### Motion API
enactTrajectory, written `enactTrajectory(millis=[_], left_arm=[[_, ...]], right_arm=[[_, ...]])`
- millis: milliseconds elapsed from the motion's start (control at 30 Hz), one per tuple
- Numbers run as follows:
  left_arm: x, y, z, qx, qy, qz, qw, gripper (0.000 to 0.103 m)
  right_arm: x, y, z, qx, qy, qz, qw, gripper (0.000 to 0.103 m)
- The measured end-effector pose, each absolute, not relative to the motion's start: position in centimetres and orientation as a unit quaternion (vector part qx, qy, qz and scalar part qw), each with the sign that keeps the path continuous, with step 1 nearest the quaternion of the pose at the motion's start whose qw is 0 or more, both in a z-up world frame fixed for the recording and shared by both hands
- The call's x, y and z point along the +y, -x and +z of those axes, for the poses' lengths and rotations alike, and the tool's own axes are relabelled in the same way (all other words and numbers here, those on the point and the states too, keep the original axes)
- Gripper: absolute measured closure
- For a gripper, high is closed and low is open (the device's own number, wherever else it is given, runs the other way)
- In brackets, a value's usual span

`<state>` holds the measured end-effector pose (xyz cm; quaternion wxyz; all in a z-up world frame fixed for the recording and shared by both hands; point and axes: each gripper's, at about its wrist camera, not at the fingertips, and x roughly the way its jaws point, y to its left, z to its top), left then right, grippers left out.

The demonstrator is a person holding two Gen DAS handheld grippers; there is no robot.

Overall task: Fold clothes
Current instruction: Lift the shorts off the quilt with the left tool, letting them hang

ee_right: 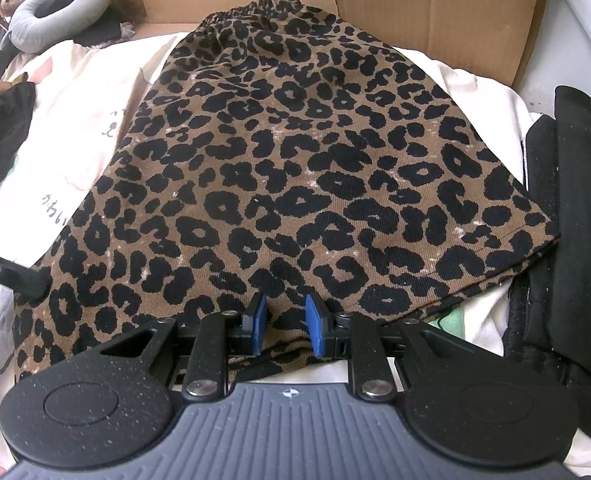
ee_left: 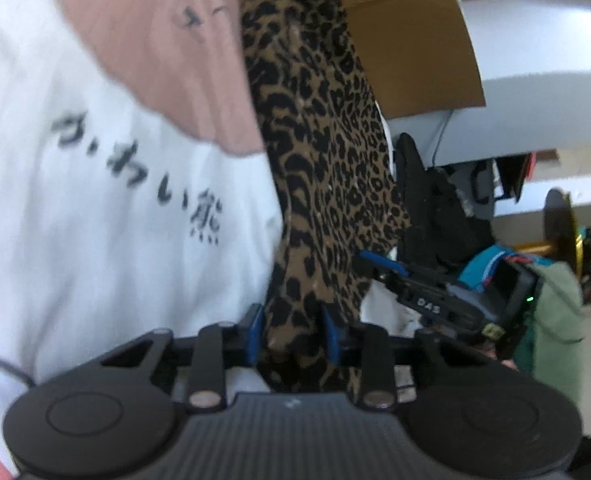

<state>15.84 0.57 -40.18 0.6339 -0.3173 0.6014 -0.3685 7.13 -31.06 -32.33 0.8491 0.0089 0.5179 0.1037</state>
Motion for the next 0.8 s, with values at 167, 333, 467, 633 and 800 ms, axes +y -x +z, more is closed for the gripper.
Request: enactTrajectory(millis=[167,333,467,633,800], left_arm=[[1.9,-15.1,-40.6,0.598,0.371,-0.363,0.611,0.093],[2.3,-14.8,-40.7,0.593,0.391,-0.355,0.608,0.090],[1.7,-14.6,-41.1,0.604,0.377,-0.348,0.610,0.065],[1.1,-14.5,-41.9,0.612,0.380,-0.342,0.603,0.063],[1.4,-14.3,-42.0,0.604,0.398,-0.340,0.601,0.095]], right_arm=[[-31.1,-7.1,-32.4,0.517,-0.010,0.104,0.850,0.076],[-31.1,-7.1,-32.4,0.517,-0.007,0.103,0.850,0.076],[-30.9,-7.2,-32.4,0.517,-0.005,0.100,0.850,0.075],[-30.8,-7.1,-32.4,0.515,-0.007,0.099,0.852,0.075],[-30.8,-7.1,-32.4,0.515,-0.008,0.100,0.852,0.075]])
